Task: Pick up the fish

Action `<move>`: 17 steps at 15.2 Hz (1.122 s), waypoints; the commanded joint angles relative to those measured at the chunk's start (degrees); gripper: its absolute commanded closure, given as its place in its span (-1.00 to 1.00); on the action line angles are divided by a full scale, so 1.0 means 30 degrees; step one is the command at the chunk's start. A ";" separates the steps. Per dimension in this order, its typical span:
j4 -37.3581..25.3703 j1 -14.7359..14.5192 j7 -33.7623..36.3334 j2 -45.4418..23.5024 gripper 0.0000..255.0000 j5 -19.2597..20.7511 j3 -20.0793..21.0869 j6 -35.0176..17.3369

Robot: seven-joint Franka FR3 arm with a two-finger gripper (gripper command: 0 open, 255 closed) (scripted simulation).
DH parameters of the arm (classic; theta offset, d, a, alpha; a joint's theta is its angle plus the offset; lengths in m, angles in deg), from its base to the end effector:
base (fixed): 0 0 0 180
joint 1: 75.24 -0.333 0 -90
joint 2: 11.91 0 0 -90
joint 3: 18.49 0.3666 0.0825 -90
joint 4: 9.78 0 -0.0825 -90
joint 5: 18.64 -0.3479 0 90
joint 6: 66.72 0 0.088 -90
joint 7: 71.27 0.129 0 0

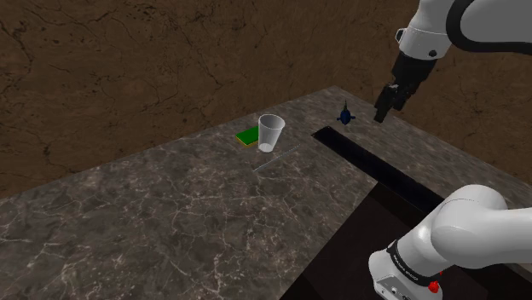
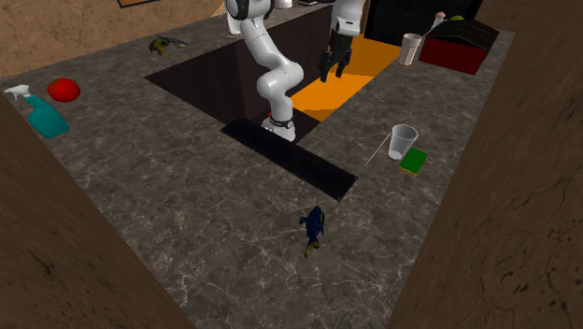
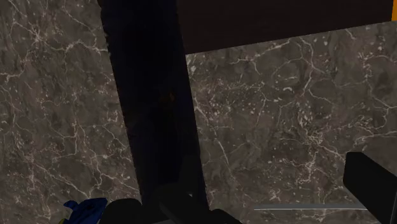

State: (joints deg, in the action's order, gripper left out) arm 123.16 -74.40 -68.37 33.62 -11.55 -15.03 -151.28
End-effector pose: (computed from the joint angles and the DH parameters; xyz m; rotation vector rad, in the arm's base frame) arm 0.2217 0.0014 0.6149 2.9721 -0.0486 -0.0654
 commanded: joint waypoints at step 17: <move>0.2335 0.0422 -0.9642 -0.3076 -1.00 0.4132 -0.7967 -0.8316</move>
State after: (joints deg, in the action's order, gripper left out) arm 130.63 -72.94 -95.33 26.12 0.46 -37.29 -174.31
